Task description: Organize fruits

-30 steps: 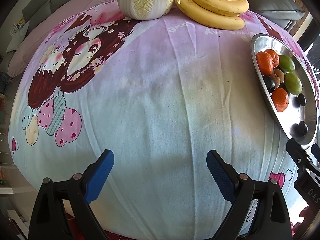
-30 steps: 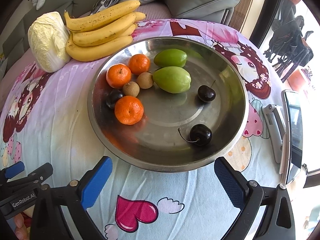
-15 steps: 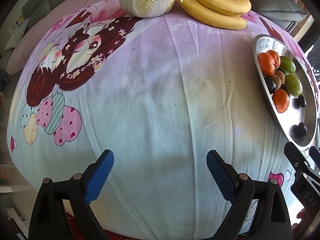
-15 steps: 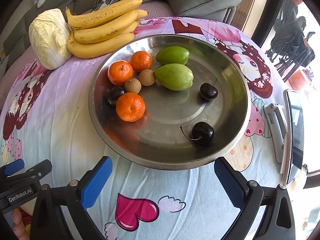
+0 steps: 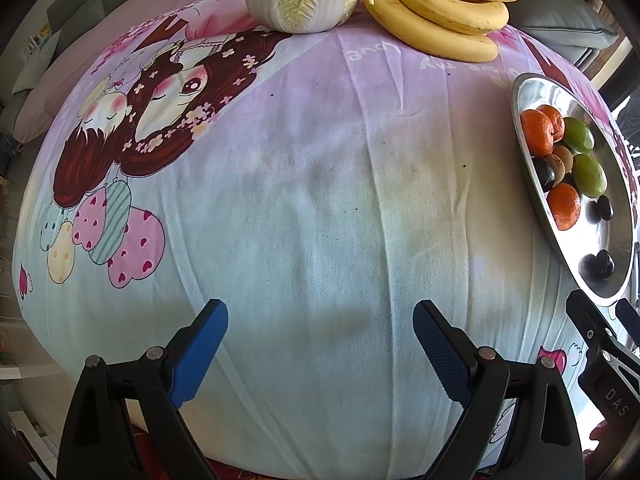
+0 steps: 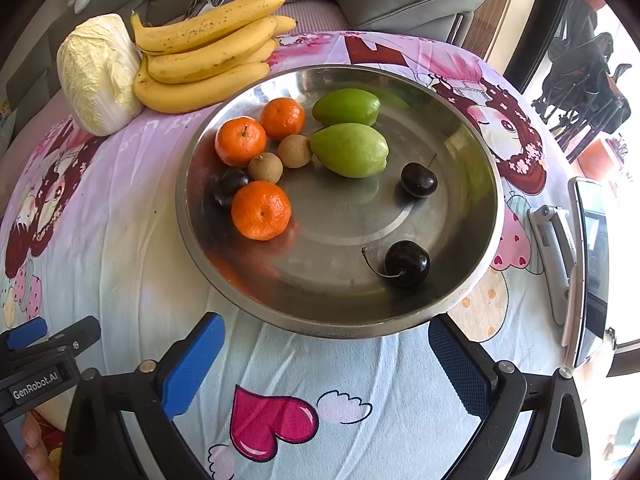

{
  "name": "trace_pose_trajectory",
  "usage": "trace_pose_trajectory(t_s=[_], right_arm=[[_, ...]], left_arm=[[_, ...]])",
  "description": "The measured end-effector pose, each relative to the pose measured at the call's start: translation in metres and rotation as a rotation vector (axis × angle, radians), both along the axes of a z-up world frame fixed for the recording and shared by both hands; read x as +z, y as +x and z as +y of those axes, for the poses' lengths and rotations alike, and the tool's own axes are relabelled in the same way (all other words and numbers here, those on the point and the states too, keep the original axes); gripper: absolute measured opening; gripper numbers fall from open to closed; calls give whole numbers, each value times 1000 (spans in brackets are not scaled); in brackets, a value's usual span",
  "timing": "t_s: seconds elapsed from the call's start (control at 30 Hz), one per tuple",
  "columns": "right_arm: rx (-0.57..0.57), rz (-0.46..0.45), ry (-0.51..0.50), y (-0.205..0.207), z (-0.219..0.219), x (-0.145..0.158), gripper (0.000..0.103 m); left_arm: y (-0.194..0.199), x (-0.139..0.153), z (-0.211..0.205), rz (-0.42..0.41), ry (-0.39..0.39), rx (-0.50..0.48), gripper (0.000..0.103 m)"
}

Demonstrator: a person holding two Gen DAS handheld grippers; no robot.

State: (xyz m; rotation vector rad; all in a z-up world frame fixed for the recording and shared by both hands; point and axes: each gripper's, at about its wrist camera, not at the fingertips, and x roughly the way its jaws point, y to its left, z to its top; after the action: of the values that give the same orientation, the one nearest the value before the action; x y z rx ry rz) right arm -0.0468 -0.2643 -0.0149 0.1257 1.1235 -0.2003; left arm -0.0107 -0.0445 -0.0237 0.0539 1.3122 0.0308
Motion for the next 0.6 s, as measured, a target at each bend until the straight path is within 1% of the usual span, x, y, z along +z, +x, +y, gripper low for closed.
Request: trace_pose_trajectory(t_s=[0.6], right_arm=[[2,8,-6,0,0,-3,103]], left_arm=[[0,1,0,-10,18,7,94]])
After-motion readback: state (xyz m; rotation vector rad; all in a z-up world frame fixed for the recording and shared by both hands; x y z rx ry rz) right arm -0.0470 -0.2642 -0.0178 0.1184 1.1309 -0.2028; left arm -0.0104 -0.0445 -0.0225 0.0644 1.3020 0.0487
